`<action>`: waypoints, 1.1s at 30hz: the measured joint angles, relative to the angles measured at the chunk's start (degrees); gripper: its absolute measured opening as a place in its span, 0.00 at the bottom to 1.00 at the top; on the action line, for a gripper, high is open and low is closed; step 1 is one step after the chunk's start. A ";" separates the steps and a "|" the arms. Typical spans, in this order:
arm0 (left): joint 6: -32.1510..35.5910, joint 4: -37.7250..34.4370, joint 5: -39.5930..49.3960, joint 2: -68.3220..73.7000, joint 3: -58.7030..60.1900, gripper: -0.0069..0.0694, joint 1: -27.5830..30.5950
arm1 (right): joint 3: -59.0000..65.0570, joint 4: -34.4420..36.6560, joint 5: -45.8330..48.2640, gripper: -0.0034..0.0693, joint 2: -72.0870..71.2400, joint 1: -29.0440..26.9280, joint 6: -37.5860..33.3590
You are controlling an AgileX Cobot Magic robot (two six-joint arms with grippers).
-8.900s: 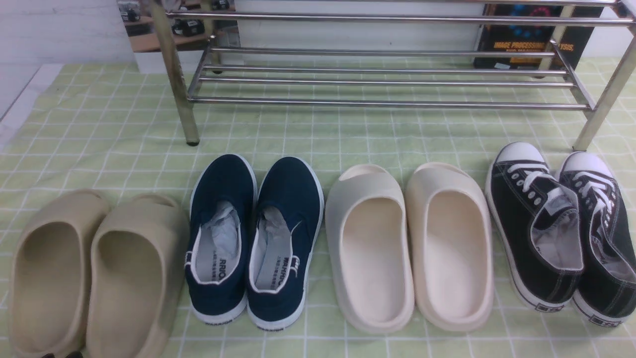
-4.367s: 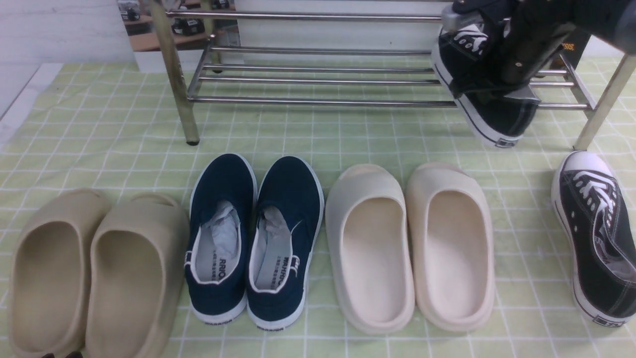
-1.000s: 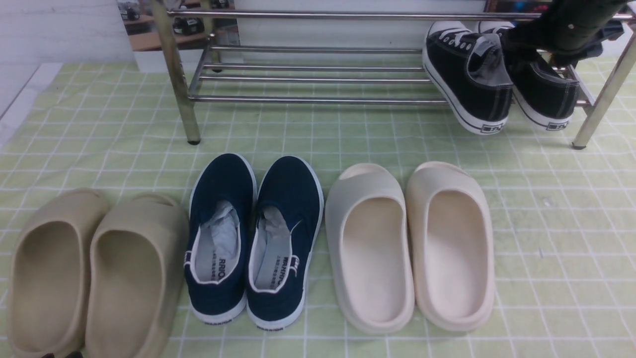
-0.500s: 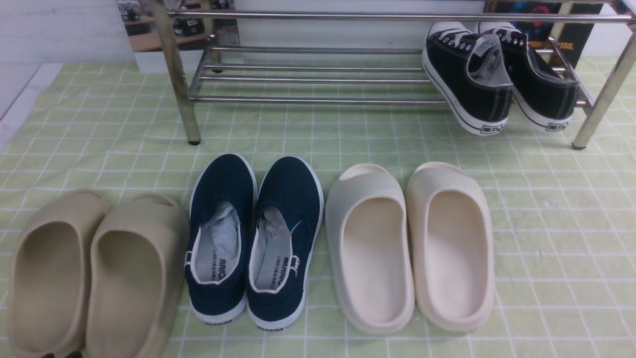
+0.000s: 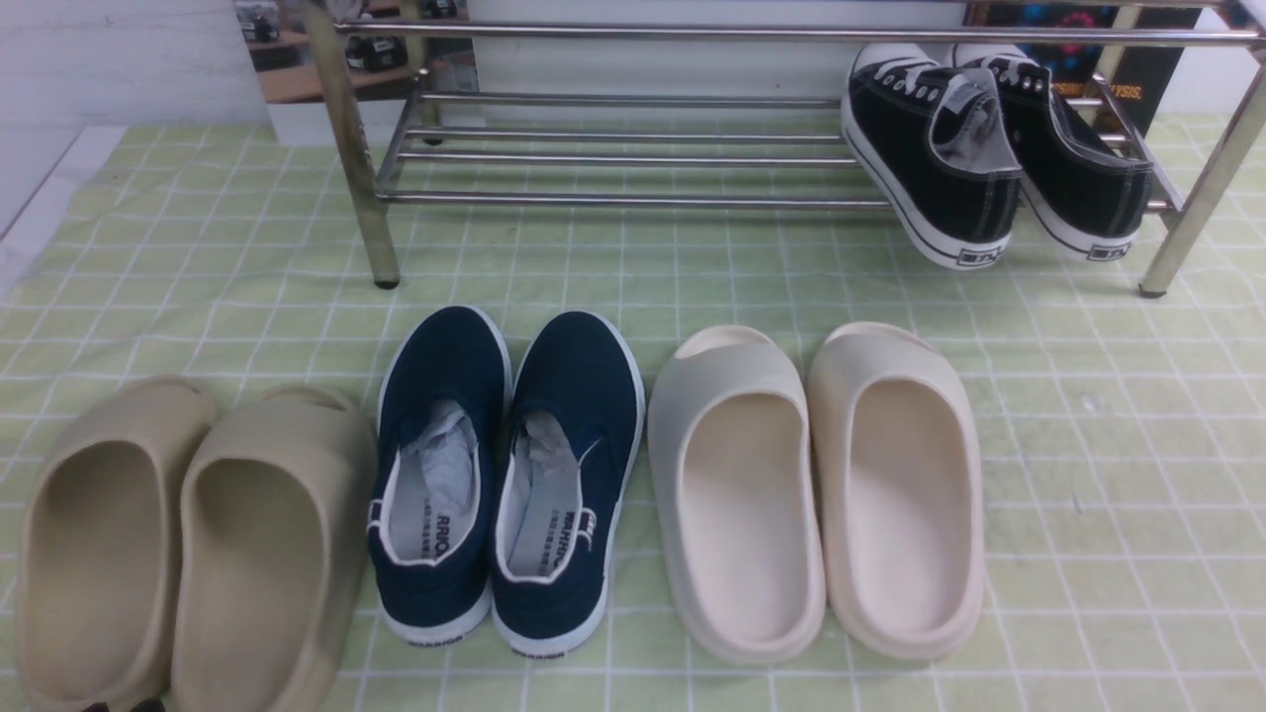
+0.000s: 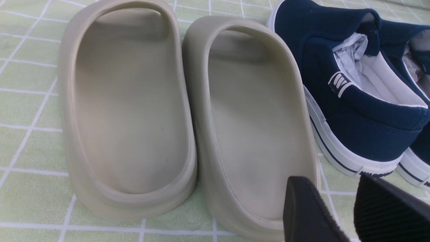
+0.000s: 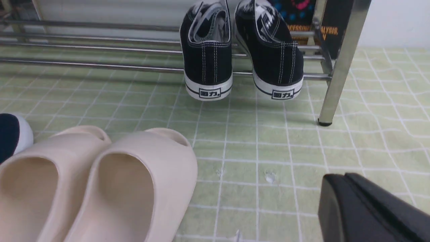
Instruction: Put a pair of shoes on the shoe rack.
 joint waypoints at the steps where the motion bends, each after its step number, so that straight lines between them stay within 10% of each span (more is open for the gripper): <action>1: 0.00 0.00 0.00 0.00 0.00 0.40 0.00 | 1.29 -0.18 -0.77 0.04 -0.46 0.00 0.05; 7: 0.00 0.00 0.00 0.00 0.00 0.40 0.00 | 13.65 -5.13 -17.66 0.05 -12.84 0.00 0.40; 16: 0.00 0.00 0.00 0.00 0.00 0.40 0.00 | 14.15 -7.29 -17.39 0.05 -16.37 0.00 0.40; 33: 0.00 0.00 0.00 0.00 0.00 0.40 0.00 | 14.09 2.03 20.02 0.06 -26.07 -2.97 1.06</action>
